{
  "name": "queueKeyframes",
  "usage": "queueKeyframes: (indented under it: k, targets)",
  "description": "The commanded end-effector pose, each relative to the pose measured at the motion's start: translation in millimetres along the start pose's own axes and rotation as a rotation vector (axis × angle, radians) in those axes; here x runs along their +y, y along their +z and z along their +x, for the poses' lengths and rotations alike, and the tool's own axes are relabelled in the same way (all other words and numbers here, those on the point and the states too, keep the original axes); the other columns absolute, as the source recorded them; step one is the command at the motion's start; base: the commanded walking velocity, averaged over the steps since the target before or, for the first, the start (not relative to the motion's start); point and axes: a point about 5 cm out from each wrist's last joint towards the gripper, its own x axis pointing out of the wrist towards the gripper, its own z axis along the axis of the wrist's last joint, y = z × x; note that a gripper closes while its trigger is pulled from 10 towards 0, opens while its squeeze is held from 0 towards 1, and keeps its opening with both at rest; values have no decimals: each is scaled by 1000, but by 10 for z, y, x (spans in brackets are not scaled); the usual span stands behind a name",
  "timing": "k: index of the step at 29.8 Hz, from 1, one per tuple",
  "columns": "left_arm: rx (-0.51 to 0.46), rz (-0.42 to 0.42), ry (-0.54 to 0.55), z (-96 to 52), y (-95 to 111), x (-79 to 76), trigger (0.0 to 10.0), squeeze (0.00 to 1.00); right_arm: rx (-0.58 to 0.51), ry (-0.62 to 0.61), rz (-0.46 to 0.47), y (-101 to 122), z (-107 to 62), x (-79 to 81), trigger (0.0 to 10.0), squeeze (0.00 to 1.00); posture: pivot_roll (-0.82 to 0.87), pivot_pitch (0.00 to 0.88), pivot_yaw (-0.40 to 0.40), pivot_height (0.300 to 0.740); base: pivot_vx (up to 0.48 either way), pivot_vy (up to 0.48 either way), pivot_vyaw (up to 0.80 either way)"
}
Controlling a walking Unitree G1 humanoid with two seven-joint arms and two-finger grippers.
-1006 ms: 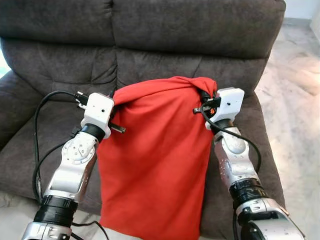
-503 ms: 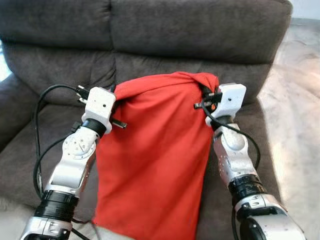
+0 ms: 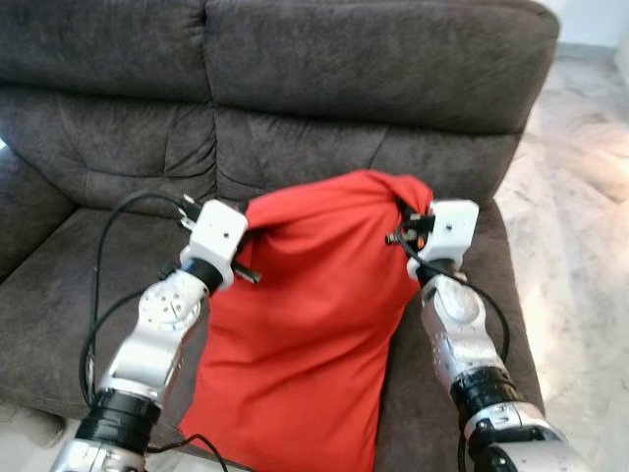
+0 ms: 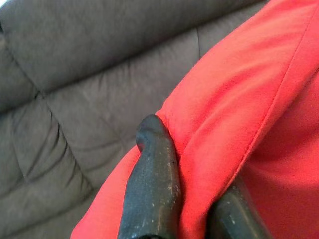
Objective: Move the pillow to the sofa from floor
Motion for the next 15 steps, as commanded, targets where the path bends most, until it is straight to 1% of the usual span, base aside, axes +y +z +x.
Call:
queueKeyframes:
  k: [1, 4, 5, 6, 7, 15]
  targets:
    - [97, 3, 146, -177, -207, 320, 10000, 0, 40, -222, 42, -78, -108, -441, 10000, 0, 126, 167, 49, 740, 0, 0, 0]
    - [111, -10, 134, -194, -244, 277, 10000, 0, 50, -229, 66, -130, -145, -452, 10000, 0, 128, 169, 49, 740, 0, 0, 0]
    - [115, -5, 128, -198, -255, 265, 10000, 235, 52, -226, 68, -143, -154, -450, 10000, 0, 128, 169, 49, 740, 0, 0, 0]
    - [116, -4, 127, -199, -257, 264, 10000, 235, 52, -226, 67, -144, -156, -450, 10000, 0, 128, 169, 49, 740, 0, 0, 0]
    - [123, -11, 130, -203, -274, 261, 10000, 1000, 59, -223, 66, -159, -163, -448, 10000, 1000, 128, 169, 49, 740, 0, 0, 0]
    - [146, -24, 141, -226, -339, 248, 10000, 1000, 77, -240, 68, -234, -218, -467, 10000, 1000, 126, 170, 50, 740, 0, 0, 0]
